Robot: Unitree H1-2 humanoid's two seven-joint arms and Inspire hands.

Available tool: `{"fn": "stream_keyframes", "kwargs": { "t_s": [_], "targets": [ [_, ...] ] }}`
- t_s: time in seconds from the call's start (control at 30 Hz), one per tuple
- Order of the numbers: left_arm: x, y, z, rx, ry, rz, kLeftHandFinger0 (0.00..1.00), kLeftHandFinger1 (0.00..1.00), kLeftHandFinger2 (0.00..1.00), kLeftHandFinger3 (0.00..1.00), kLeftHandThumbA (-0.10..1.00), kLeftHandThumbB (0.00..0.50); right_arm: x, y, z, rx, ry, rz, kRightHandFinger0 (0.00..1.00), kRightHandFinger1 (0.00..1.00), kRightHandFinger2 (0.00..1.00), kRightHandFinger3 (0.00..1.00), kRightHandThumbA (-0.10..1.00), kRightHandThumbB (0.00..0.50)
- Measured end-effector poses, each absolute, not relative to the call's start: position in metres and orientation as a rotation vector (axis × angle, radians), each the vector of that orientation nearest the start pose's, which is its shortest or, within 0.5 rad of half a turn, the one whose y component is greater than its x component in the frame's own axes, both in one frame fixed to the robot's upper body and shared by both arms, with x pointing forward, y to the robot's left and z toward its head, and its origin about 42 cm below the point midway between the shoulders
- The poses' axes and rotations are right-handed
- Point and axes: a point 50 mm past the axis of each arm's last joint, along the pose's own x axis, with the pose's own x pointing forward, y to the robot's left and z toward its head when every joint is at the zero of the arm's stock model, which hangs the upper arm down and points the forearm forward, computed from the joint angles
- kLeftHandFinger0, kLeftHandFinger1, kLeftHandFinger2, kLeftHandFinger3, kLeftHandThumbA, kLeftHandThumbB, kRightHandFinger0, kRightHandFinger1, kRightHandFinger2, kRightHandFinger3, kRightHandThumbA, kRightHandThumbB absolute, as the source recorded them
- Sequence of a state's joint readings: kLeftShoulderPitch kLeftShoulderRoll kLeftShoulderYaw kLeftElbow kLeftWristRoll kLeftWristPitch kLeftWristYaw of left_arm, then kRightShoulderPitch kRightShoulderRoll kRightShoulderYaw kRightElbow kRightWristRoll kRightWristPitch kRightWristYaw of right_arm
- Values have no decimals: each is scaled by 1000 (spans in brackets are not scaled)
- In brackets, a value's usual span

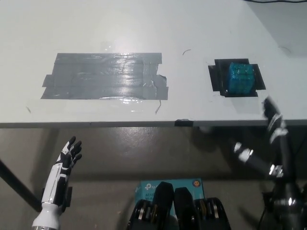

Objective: A rubick's cube is kept in the black marked spot on the table and the robot uses its right arm to pick it up and hands it to a person

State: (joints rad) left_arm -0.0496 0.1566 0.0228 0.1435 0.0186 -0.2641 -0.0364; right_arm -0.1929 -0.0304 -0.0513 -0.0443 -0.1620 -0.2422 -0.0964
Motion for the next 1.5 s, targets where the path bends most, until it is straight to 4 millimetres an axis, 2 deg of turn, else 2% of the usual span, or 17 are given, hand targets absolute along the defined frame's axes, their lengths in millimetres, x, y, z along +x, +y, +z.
{"fn": "stream_keyframes", "kwargs": {
  "t_s": [0.03,0.1,0.13,0.17,0.2,0.33,0.43,0.47,0.6,0.63,0.7,0.77,0.9,1.0,1.13,1.23,1.5],
  "targets": [
    [297,266,93,178,-168,-36,1000,1000,1000,1000,1000,207,342,-221,192,-171,-503,-105,1000,1000,1000,1000,867,243],
    [297,266,93,179,-168,-37,1000,1000,1000,1000,1000,221,356,-221,206,-179,-526,-120,1000,1000,1000,1000,881,264],
    [297,265,93,178,-169,-39,1000,1000,1000,1000,1000,232,364,-221,212,-181,-531,-127,1000,1000,1000,1000,900,296],
    [297,265,93,178,-169,-39,1000,1000,1000,1000,1000,232,366,-221,213,-182,-532,-129,1000,1000,1000,1000,915,298],
    [298,265,93,177,-169,-46,1000,1000,1000,1000,1000,241,380,-221,221,-197,-527,-143,1000,1000,1000,1000,923,310],
    [298,263,93,175,-169,-62,1000,1000,1000,1000,1000,258,406,-221,232,-231,-491,-172,1000,1000,1000,1000,935,353],
    [298,262,93,174,-168,-73,1000,1000,1000,1000,1000,256,429,-221,235,-254,-438,-189,1000,1000,1000,1000,905,363],
    [298,262,93,174,-168,-74,1000,1000,1000,1000,1000,250,437,-221,235,-256,-413,-197,1000,1000,1000,1000,898,384],
    [298,261,93,175,-168,-81,1000,1000,1000,1000,1000,252,460,-223,230,-236,-324,-215,1000,1000,1000,1000,940,407],
    [299,261,93,175,-168,-82,1000,1000,1000,1000,1000,254,465,-222,229,-234,-305,-216,1000,1000,1000,1000,854,405],
    [299,261,94,175,-169,-83,1000,1000,1000,1000,1000,256,475,-220,226,-224,-263,-216,1000,1000,1000,1000,819,400],
    [299,261,94,175,-170,-83,1000,1000,1000,1000,1000,238,483,-220,222,-200,-227,-213,1000,1000,1000,1000,814,414],
    [300,261,94,175,-171,-83,1000,1000,1000,1000,1000,247,499,-218,207,-136,-133,-204,1000,1000,1000,1000,793,439],
    [300,261,95,175,-173,-84,1000,1000,1000,1000,1000,244,506,-217,197,-90,-83,-195,1000,1000,1000,1000,820,461],
    [300,261,95,175,-172,-84,1000,1000,1000,1000,1000,223,510,-214,186,-55,-28,-185,1000,1000,1000,1000,811,447],
    [300,261,95,175,-172,-84,1000,1000,1000,1000,1000,225,511,-211,177,-46,6,-179,1000,1000,1000,1000,793,431],
    [301,261,95,175,-173,-84,1000,1000,1000,1000,1000,208,519,-206,172,-40,20,-176,1000,1000,1000,1000,820,410]
  ]
}}
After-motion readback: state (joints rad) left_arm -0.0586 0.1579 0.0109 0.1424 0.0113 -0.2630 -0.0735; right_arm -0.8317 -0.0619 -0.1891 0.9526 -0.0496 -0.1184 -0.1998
